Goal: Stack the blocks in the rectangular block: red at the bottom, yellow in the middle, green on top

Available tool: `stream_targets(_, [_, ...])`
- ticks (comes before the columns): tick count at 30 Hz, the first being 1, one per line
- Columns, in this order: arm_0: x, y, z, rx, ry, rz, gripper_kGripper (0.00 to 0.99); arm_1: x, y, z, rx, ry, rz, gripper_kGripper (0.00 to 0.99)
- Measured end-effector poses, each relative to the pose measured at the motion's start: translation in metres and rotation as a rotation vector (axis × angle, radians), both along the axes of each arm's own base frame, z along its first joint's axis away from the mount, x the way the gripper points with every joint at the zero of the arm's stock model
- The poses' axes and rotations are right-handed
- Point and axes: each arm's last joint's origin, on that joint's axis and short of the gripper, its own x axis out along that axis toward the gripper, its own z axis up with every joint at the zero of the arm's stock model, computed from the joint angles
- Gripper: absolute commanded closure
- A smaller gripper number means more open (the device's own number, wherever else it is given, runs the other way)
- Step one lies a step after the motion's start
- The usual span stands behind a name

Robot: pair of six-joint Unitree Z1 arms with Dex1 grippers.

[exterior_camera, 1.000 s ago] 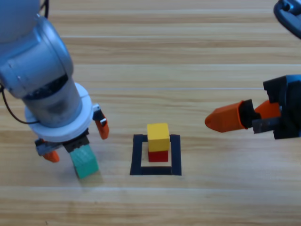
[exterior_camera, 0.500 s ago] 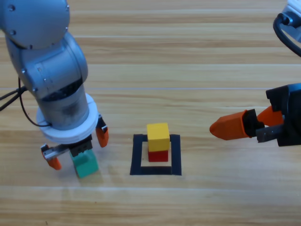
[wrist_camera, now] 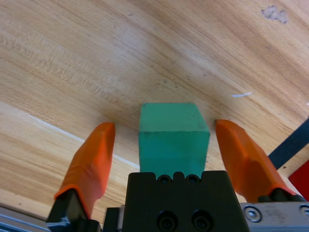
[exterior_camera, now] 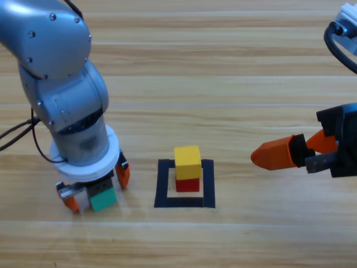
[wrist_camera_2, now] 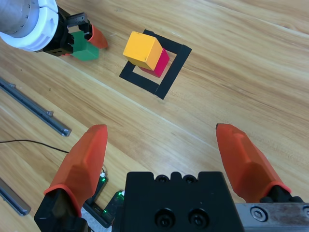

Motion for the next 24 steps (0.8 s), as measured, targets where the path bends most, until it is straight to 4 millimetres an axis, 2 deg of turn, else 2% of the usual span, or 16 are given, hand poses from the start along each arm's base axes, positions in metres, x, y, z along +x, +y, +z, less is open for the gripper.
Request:
stream_targets(9, [0.000, 0.000, 0.000, -0.016, 0.011, -0.085, 0.748, 0.000, 0.000, 0.000, 0.001, -0.001, 0.000, 0.000])
stream_targets(11, [0.001, -0.001, 0.001, -0.014, 0.012, -0.124, 0.792, 0.000, 0.001, -0.001, 0.011, -0.006, 0.000, 0.000])
stream_targets(16, [0.007, -0.007, 0.008, -0.016, -0.011, -0.284, 0.792, 0.001, 0.001, -0.001, 0.021, -0.011, 0.000, 0.000])
stream_targets(18, [0.017, -0.016, 0.026, -0.017, -0.044, -0.403, 0.792, 0.000, 0.001, -0.002, 0.018, -0.010, 0.000, 0.000])
stream_targets(20, [0.026, -0.024, 0.055, -0.021, -0.094, -0.527, 0.794, 0.000, 0.001, -0.002, 0.018, -0.010, 0.000, 0.000])
stream_targets(21, [0.028, -0.026, 0.076, -0.030, -0.137, -0.595, 0.794, 0.000, 0.001, -0.002, 0.018, -0.010, 0.000, 0.000])
stream_targets(24, [0.023, -0.021, 0.120, -0.044, -0.235, -0.736, 0.795, 0.000, 0.001, -0.002, 0.018, -0.010, 0.000, 0.000])
